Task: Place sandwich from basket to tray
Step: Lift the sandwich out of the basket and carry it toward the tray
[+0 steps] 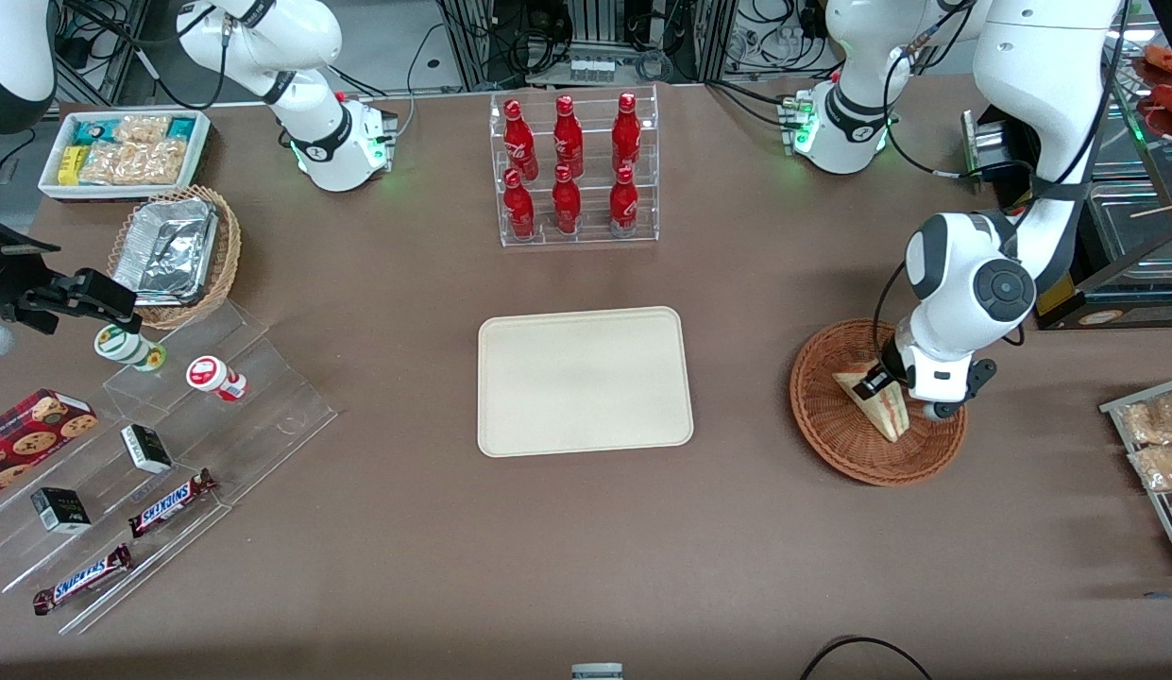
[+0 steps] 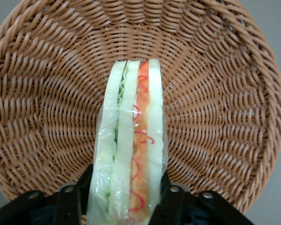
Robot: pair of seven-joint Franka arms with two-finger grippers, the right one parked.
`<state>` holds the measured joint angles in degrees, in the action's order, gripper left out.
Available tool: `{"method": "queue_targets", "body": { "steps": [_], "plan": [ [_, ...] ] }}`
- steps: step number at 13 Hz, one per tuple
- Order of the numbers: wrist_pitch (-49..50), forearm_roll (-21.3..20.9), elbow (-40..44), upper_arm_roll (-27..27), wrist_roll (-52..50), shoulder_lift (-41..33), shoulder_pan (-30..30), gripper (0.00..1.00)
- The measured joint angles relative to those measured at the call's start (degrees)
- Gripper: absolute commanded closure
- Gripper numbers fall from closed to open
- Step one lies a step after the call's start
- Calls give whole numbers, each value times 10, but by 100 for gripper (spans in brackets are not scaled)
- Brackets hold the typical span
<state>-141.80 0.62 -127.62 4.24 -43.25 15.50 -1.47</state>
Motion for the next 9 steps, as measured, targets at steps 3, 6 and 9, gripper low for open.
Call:
{"method": "queue_targets", "body": {
  "steps": [3,6,9],
  "plan": [
    [42,-30,7,1,5,-12,-13,100],
    [126,-39,32,4,49,-33,-43,100],
    [178,-39,62,12,73,-46,-79,100]
  ]
}}
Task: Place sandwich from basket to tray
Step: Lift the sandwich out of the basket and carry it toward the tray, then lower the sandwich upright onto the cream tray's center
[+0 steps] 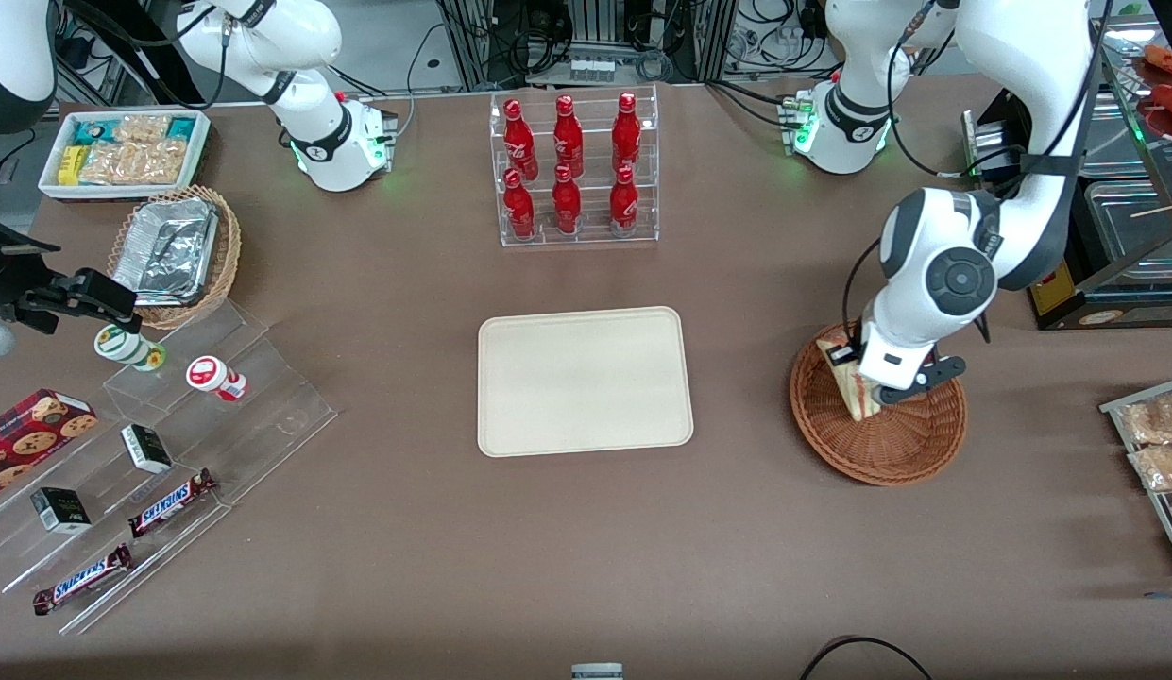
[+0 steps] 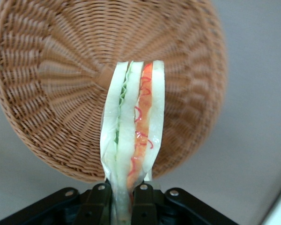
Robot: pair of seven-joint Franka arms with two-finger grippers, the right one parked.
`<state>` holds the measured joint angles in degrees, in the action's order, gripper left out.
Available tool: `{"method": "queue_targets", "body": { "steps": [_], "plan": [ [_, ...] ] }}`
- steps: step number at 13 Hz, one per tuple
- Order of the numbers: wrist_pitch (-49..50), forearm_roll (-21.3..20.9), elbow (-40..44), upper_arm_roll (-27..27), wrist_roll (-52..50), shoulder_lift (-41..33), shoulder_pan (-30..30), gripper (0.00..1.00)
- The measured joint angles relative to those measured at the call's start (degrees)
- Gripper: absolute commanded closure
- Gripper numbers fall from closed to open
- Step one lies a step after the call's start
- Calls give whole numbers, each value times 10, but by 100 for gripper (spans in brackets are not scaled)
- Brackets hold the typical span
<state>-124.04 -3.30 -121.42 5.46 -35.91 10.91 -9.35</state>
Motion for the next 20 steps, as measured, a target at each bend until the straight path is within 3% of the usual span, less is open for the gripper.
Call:
{"method": "queue_targets", "body": {
  "steps": [5,10,15,20],
  "plan": [
    [2,6,35,82,-12,12,-27,100],
    [2,13,114,168,-86,90,-37,100],
    [2,3,225,176,-175,190,-119,100],
    [4,-64,326,175,-276,287,-180,100]
  ]
}}
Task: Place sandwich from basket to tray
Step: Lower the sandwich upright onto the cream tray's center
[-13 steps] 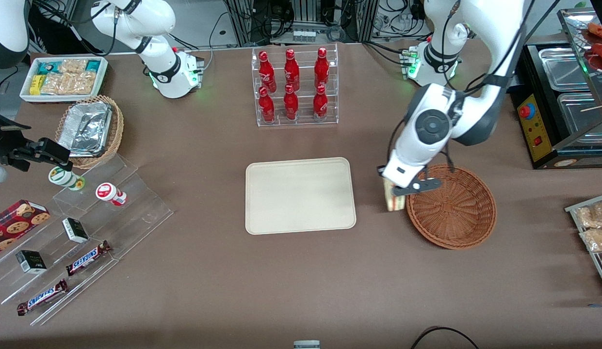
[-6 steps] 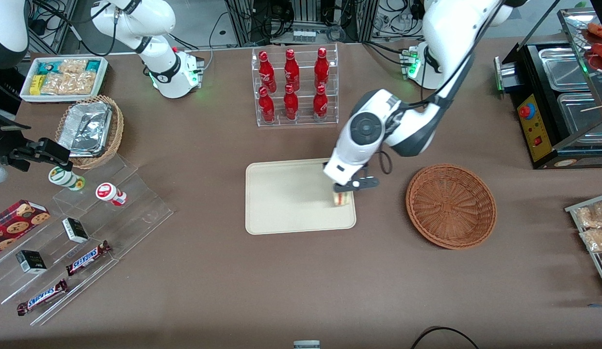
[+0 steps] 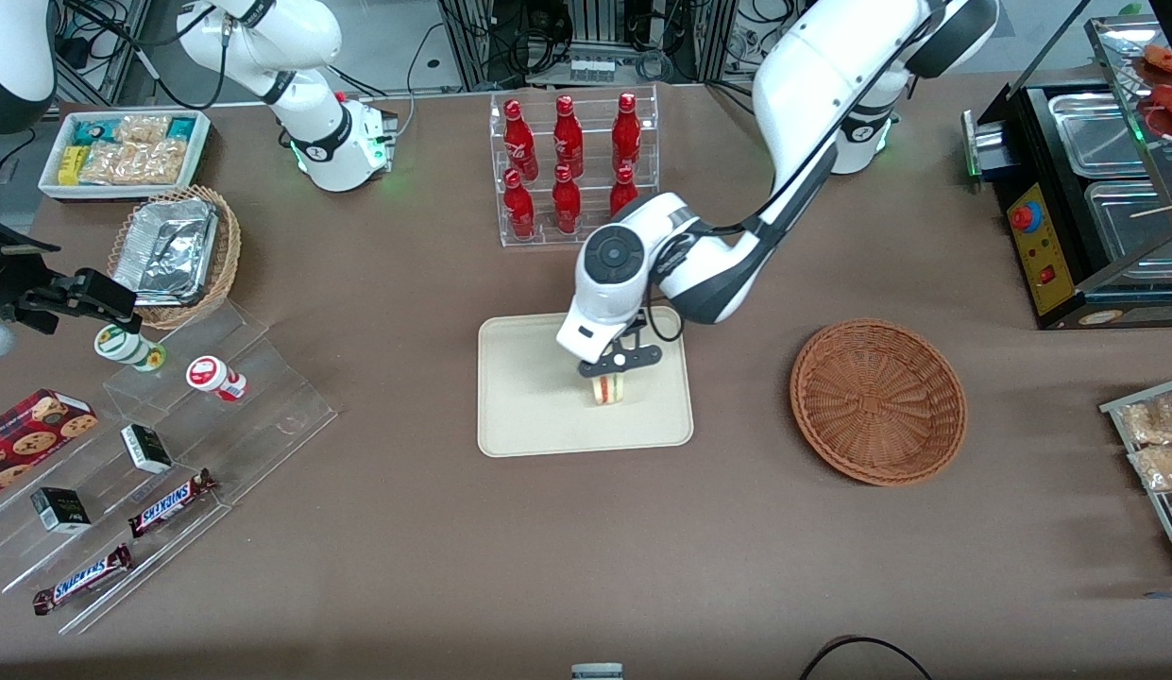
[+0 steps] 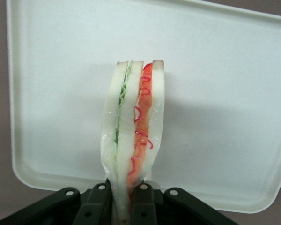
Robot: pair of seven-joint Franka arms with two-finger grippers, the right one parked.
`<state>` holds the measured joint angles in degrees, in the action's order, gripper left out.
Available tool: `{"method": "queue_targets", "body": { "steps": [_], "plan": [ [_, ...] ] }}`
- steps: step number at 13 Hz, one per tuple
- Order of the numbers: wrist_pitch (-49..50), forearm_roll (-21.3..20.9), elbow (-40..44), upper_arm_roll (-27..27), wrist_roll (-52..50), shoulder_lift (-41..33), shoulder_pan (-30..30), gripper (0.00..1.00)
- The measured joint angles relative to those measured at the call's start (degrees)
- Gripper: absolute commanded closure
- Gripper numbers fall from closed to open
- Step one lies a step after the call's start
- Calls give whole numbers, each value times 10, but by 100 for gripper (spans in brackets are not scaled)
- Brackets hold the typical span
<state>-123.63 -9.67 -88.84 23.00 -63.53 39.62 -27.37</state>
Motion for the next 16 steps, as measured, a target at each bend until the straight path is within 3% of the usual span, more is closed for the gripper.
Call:
{"method": "queue_targets", "body": {
  "steps": [9,10,11,12,16],
  "plan": [
    [16,-4,47,-14,-33,39,-20,100],
    [16,-4,49,-16,-37,44,-23,72],
    [16,-4,51,-16,-41,49,-24,12],
    [15,-4,53,-16,-44,53,-25,0],
    [16,-4,68,-16,-46,57,-25,0]
  ]
}}
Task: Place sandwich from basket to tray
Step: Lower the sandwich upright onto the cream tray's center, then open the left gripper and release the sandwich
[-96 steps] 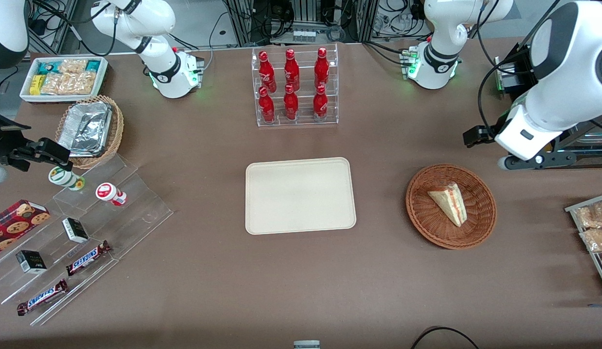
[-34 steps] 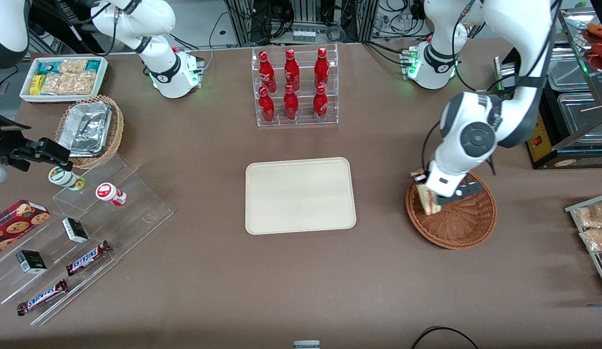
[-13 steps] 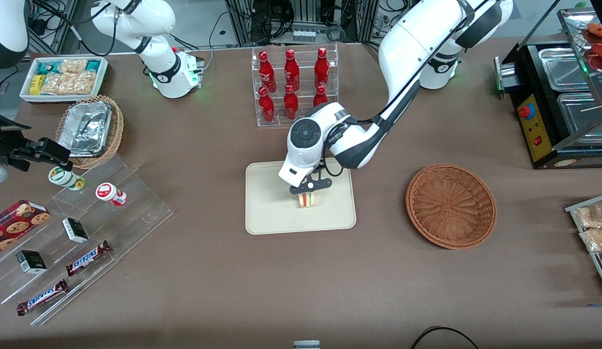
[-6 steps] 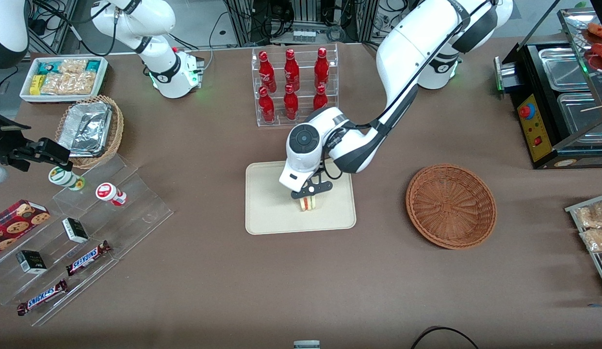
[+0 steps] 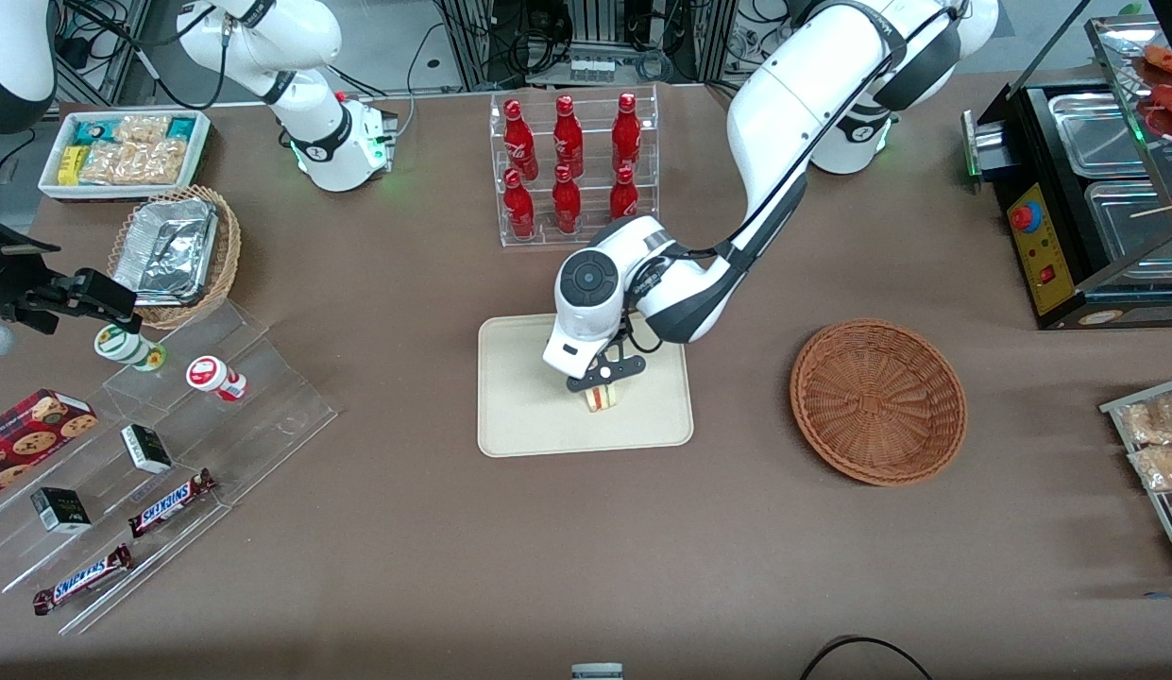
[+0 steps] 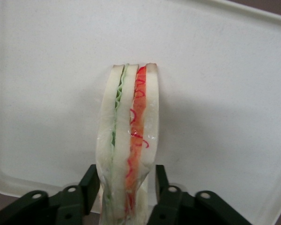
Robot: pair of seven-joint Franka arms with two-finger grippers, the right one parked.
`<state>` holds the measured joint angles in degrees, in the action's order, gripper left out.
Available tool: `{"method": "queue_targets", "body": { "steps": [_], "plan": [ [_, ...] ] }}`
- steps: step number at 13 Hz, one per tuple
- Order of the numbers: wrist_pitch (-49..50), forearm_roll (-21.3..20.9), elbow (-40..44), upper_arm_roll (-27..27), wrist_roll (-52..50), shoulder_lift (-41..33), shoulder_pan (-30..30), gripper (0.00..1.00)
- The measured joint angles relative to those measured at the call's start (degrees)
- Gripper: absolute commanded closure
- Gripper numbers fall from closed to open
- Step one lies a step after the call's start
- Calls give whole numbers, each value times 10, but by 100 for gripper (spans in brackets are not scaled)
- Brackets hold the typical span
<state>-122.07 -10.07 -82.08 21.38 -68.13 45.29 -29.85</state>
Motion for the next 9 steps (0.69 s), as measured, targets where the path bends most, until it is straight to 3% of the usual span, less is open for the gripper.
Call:
{"method": "queue_targets", "body": {
  "steps": [6,9],
  "plan": [
    [75,-1,50,-1,4,-35,2,0],
    [140,-3,51,-7,74,-75,18,0]
  ]
}}
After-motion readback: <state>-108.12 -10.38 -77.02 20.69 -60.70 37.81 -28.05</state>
